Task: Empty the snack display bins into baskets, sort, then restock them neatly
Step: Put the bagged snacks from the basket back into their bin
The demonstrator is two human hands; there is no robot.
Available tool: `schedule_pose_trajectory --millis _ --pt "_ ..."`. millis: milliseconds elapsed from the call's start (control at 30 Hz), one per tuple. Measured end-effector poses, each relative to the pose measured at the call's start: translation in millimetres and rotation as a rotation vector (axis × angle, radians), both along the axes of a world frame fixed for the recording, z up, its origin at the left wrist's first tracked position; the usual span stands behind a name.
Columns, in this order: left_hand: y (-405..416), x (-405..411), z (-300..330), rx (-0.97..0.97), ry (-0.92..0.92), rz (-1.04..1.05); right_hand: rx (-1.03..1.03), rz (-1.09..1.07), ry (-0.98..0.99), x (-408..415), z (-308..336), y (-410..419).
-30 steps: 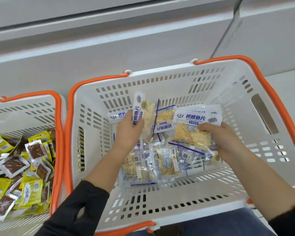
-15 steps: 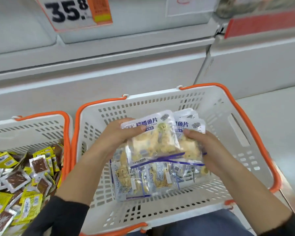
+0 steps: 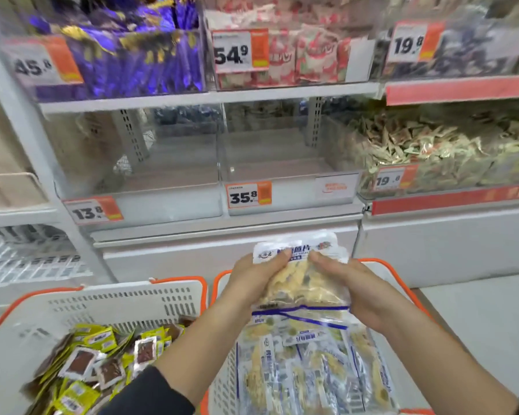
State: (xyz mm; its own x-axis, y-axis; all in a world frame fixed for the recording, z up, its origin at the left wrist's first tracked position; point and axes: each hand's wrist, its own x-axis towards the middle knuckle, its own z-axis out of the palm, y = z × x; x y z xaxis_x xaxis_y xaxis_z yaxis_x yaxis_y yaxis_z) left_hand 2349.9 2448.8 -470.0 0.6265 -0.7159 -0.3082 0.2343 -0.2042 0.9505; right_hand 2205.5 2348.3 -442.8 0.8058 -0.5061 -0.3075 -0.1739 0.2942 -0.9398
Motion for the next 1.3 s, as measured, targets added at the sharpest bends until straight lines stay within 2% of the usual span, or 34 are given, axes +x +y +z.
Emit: schedule_pose_trajectory --millis 67,267,333,433,500,567,633,733,900,1133,1300 --pt "4.8 5.8 19.8 -0.033 -0.09 0.039 -0.087 0.018 0.005 8.2 13.7 3.4" --pt "-12.2 50.6 67.5 -0.092 -0.435 0.048 -0.156 -0.027 -0.089 56.3 45.4 -26.4" --pt "-26.5 80.3 83.8 -0.04 -0.548 0.044 -0.182 -0.072 -0.114 77.3 58.6 -50.2" --pt "-50.2 142.1 99.0 0.079 -0.844 0.12 -0.24 -0.147 -0.125 113.4 81.4 -95.4" --pt "-64.6 178.3 102.0 0.203 -0.933 0.162 -0.25 -0.172 -0.118 139.2 88.5 -130.0" --pt "-79.2 200.6 100.0 0.312 -0.883 0.1 -0.236 -0.176 -0.079 164.0 89.2 -158.6" --pt "-93.5 214.2 93.9 0.331 -0.82 0.01 -0.268 -0.173 -0.037 188.8 80.6 -183.2" --pt "-110.3 228.3 81.1 0.228 -0.784 0.034 -0.36 -0.177 0.056 224.6 65.2 -211.7" --pt "-113.6 238.0 63.2 0.152 -0.726 0.082 -0.372 -0.201 0.108 282.1 45.4 -239.9" --pt "-114.1 251.8 52.7 -0.006 -0.586 0.062 -0.538 -0.054 0.142 356.1 42.7 -251.5" --pt "-114.0 256.3 50.2 -0.065 -0.54 0.056 -0.507 0.01 0.116 371.8 20.2 -260.5"
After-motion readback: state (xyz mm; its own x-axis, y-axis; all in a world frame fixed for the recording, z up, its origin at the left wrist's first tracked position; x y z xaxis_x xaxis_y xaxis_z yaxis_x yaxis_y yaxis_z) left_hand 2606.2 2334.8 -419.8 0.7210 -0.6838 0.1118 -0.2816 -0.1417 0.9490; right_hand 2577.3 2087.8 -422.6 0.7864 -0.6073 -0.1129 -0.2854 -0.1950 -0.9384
